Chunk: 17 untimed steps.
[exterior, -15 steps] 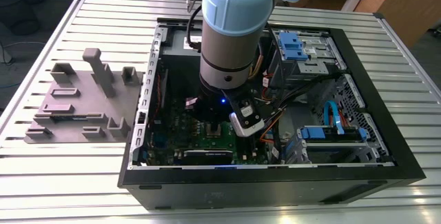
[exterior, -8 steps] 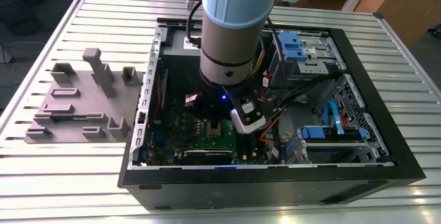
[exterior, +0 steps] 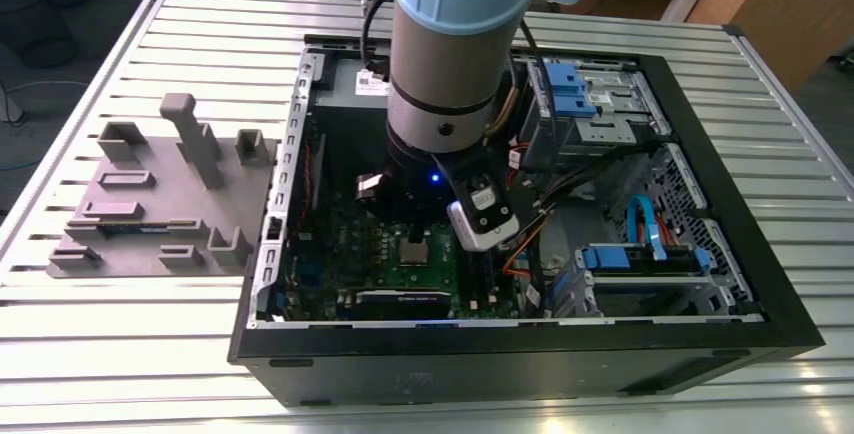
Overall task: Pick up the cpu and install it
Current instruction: 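Close the cpu cover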
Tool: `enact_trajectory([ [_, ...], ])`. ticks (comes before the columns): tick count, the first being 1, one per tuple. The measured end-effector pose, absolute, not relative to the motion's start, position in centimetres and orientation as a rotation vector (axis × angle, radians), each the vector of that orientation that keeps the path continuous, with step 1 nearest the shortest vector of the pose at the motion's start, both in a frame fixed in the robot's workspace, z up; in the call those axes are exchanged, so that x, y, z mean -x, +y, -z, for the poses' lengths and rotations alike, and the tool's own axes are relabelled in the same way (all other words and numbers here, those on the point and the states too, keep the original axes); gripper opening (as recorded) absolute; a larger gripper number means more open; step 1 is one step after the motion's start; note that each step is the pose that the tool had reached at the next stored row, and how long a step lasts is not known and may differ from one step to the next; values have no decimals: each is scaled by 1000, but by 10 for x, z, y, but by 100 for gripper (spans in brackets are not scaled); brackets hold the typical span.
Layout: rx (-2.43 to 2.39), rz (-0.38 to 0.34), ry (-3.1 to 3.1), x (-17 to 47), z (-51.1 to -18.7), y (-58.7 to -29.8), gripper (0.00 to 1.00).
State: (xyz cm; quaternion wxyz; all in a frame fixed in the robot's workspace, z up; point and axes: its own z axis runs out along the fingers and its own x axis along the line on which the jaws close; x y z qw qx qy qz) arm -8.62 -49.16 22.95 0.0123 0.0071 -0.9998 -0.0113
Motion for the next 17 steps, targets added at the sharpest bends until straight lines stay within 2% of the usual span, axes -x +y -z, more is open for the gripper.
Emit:
enact_trajectory([
  [17,-363,31,-3093,84,-229,-491,10],
])
